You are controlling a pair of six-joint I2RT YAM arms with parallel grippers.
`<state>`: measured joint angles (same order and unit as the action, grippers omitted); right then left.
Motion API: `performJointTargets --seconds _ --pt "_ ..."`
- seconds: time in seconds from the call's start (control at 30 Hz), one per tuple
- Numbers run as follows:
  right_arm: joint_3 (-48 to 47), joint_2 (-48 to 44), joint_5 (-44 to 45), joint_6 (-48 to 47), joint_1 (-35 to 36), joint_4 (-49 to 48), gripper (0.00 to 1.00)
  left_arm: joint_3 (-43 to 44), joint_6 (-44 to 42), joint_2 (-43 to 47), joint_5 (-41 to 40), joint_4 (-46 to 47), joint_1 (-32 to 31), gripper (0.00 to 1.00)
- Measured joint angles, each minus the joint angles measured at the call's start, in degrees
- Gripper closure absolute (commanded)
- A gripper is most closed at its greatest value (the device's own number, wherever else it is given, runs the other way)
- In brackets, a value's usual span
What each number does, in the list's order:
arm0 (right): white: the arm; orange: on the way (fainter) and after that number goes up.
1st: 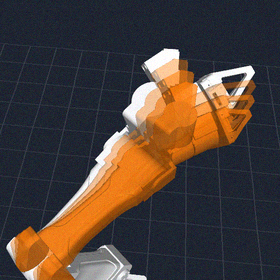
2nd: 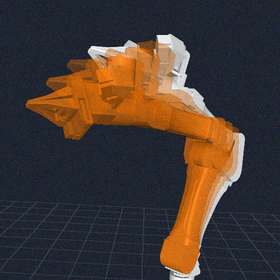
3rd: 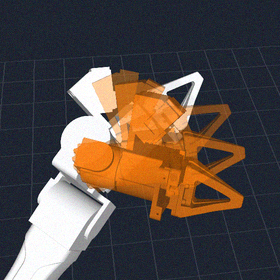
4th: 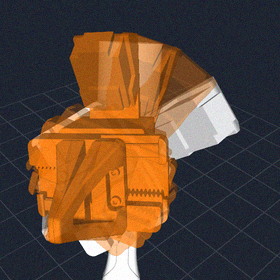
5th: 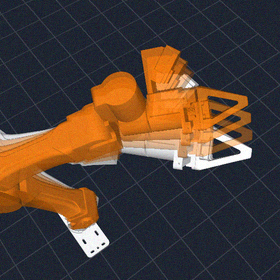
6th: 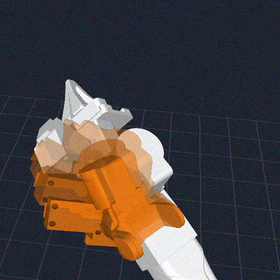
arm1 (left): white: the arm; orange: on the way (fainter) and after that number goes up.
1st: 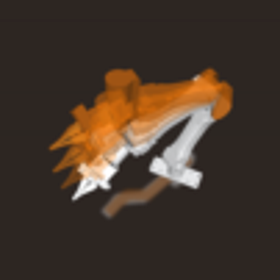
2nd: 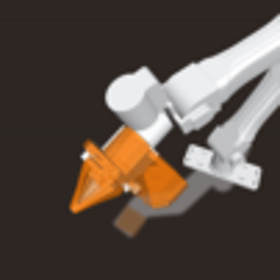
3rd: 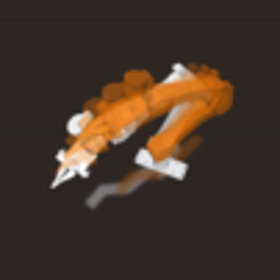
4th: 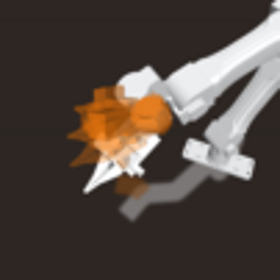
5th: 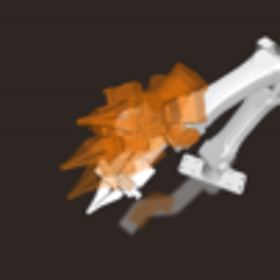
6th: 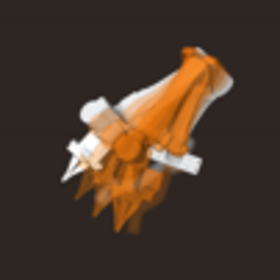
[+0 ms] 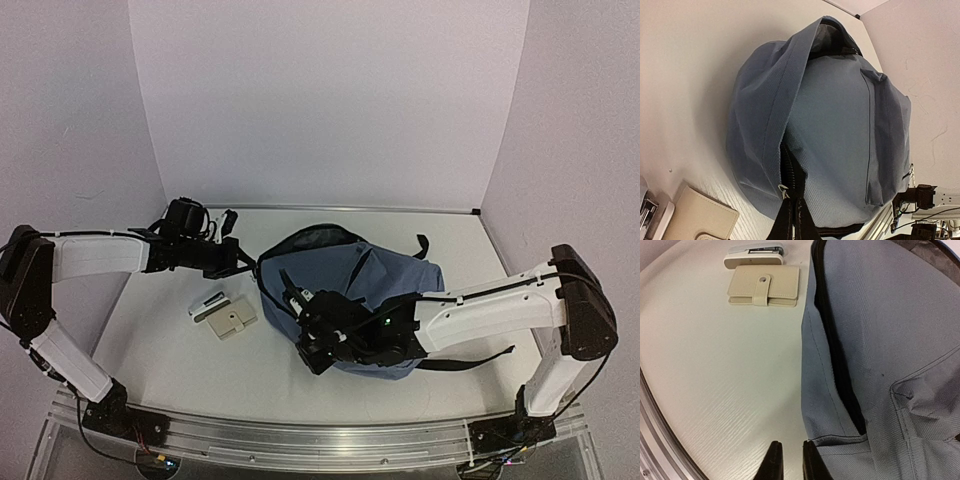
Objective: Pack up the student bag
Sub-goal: Zip the student bag at the center of the board.
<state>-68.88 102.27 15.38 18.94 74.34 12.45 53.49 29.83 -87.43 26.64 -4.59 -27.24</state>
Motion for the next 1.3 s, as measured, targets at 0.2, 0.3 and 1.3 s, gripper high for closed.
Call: performJointTargets --seconds 0.2,0.3,1.3 --pt "-5.22 0.77 2.61 1.11 -0.07 1.21 0.46 0.0 -1.35 0.03 5.24 0.23 0.1 1.0" --pt "-11.47 3.53 4.17 0.04 -0.42 0.36 0.37 -0.6 -1.89 1.01 7.06 0.11 -0.2 1.0" --pt "-10.22 10.0 11.97 -6.85 -0.47 -5.41 1.0 -4.1 -4.56 9.73 0.17 -9.22 -5.15 1.0"
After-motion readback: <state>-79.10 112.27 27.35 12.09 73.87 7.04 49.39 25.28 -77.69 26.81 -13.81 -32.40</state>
